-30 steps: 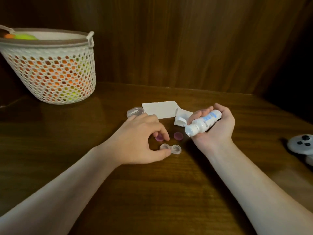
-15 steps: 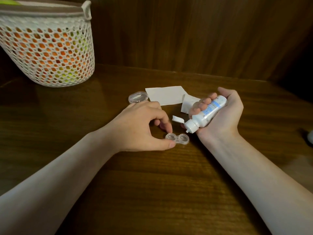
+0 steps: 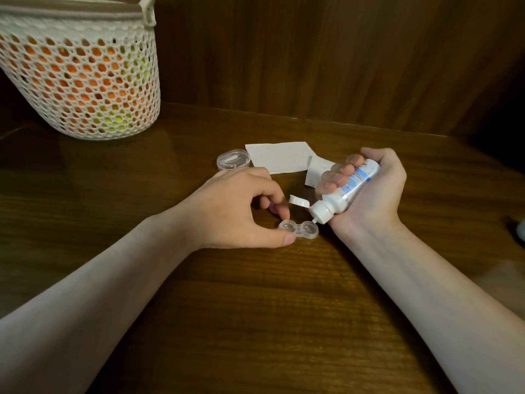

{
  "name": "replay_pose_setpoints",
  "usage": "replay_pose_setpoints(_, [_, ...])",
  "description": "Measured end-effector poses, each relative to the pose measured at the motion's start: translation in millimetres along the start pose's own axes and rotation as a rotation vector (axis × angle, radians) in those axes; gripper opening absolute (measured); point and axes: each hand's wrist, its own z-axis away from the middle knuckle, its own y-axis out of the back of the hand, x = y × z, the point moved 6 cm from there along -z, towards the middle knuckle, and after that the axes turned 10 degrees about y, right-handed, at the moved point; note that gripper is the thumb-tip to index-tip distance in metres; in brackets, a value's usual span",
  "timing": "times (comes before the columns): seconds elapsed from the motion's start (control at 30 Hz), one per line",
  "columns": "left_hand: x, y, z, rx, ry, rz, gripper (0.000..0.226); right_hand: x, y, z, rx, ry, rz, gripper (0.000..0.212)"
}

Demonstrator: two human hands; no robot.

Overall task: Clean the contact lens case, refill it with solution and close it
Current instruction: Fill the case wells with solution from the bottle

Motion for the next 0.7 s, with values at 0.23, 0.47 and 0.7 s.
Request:
replay_pose_setpoints(0.23, [-1.1,-1.4,-0.9,-0.004,-0.007,0.003,0.035,0.1,0.0,-1.7,-0.002,0.006,0.007,0.032])
replay_pose_setpoints(0.47, [-1.7,-2.2,-1.2,-0.011,-0.001,0.022,0.033,-0.3,-3.0,0.1,-0.015,0.021,0.006,0.02])
replay_pose_setpoints(0.7, [-1.4,-2.7,-0.6,-0.014,0.017,0.037,0.034,-0.7,-1.3,0.1,0.002,0.009,0.013,0.033])
